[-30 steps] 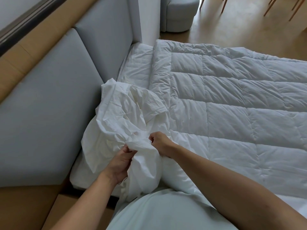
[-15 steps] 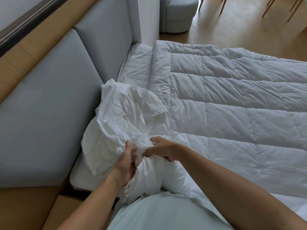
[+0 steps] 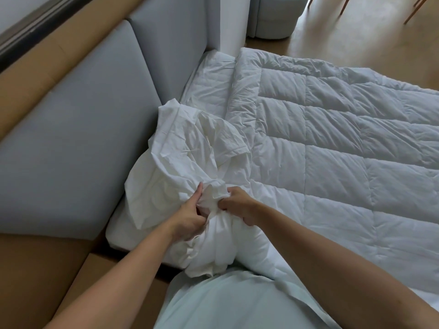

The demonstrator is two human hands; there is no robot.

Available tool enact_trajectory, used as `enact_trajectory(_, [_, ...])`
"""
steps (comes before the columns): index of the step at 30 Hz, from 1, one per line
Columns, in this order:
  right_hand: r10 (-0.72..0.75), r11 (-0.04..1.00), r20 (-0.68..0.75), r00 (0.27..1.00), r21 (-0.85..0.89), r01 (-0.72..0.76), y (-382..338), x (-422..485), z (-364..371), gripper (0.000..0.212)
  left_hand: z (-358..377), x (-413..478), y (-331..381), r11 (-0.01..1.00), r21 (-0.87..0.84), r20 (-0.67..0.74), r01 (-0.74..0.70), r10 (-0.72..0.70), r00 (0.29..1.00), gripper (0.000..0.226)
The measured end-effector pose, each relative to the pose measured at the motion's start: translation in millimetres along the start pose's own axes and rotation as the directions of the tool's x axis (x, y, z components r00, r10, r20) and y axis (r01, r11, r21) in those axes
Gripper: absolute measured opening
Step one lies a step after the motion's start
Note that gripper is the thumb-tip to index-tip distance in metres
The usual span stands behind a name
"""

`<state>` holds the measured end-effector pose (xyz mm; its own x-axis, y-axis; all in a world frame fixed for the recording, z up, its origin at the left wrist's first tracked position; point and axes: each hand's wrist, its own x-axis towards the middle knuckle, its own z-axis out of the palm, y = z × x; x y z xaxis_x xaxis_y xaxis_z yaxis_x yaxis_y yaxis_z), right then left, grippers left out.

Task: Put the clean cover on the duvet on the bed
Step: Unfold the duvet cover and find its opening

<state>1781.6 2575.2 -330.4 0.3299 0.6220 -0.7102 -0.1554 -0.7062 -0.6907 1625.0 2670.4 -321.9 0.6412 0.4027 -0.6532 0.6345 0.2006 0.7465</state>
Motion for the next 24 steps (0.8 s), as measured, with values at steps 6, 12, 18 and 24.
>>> enact_trajectory(6, [-0.020,1.000,-0.041,0.999,-0.025,0.019,-6.3,-3.2,-11.0,0.022,8.4,5.7,-3.6,0.968,0.209,-0.055,-0.142,0.156,0.986,0.108])
enact_trajectory(12, [-0.118,0.943,-0.166,0.979,-0.327,0.058,-9.8,-4.4,11.6,0.017,-0.5,7.9,-21.1,0.985,0.142,-0.119,-0.093,0.111,0.987,0.104])
enact_trajectory(18, [-0.458,0.532,-0.353,0.816,-0.844,-0.067,24.7,-18.7,34.9,0.005,-5.9,5.1,-40.4,0.991,0.104,-0.221,-0.089,0.110,0.969,0.099])
enact_trajectory(24, [-0.177,0.827,-0.513,0.840,-0.540,-0.155,110.1,-48.0,6.3,0.020,-29.8,-21.5,-68.1,0.974,-0.229,-0.318,-0.001,-0.074,0.945,0.105])
